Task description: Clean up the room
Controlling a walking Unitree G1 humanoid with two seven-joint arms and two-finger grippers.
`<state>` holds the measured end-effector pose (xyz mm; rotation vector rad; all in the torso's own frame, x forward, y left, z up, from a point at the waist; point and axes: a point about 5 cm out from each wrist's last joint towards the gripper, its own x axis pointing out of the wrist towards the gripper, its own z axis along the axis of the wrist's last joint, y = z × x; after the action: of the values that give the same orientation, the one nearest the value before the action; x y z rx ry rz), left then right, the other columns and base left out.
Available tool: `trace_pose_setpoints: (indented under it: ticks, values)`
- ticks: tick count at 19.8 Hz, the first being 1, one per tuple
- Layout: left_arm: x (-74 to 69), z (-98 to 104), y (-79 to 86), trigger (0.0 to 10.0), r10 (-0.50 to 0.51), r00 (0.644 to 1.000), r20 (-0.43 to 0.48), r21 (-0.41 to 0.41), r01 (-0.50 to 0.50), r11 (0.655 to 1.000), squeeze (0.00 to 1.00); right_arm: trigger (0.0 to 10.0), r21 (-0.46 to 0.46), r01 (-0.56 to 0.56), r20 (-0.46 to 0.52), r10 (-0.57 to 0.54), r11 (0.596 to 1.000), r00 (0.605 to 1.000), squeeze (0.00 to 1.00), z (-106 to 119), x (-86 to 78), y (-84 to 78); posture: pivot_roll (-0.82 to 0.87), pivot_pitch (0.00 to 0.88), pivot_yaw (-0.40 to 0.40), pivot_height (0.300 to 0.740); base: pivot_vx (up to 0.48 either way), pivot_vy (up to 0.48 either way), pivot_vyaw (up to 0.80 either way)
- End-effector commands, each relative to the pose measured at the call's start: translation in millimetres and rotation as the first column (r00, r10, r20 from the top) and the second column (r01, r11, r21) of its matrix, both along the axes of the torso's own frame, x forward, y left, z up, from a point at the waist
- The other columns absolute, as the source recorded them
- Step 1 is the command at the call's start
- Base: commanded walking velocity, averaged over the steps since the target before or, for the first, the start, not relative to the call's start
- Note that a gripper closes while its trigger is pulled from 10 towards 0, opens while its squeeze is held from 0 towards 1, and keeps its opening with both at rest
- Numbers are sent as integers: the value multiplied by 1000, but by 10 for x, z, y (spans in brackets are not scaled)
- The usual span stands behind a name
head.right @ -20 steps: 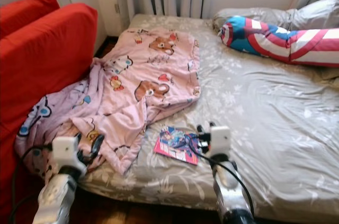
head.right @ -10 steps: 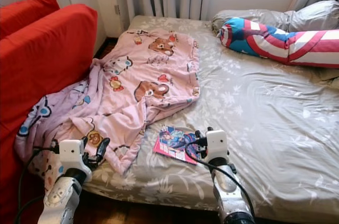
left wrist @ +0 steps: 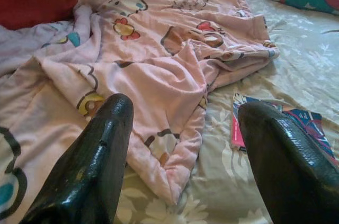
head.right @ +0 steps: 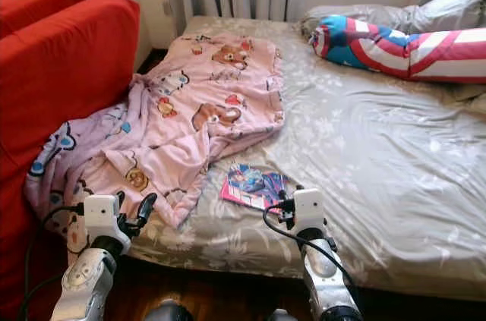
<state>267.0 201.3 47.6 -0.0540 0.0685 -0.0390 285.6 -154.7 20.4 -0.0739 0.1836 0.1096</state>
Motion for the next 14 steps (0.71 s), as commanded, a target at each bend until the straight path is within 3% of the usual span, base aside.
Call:
trace_pose_setpoints:
  ticks: [1,3,14]
  values:
    - [-35,-32,58,10000,18,1000,-25,-1,-18,1000,0,10000,8,22,0,-22,1000,1000,0,23,22,-24,-3,107,-9,660,0,0,0]
    - [-52,-55,75,10000,27,999,-34,1,-27,1000,0,10000,9,16,4,-16,1000,1000,0,24,21,-25,-1,108,-10,635,0,0,0]
    - [-6,-36,2,10000,7,999,-39,-1,-7,1000,0,10000,37,-5,19,4,999,1000,0,43,24,20,5,108,-14,635,0,0,0]
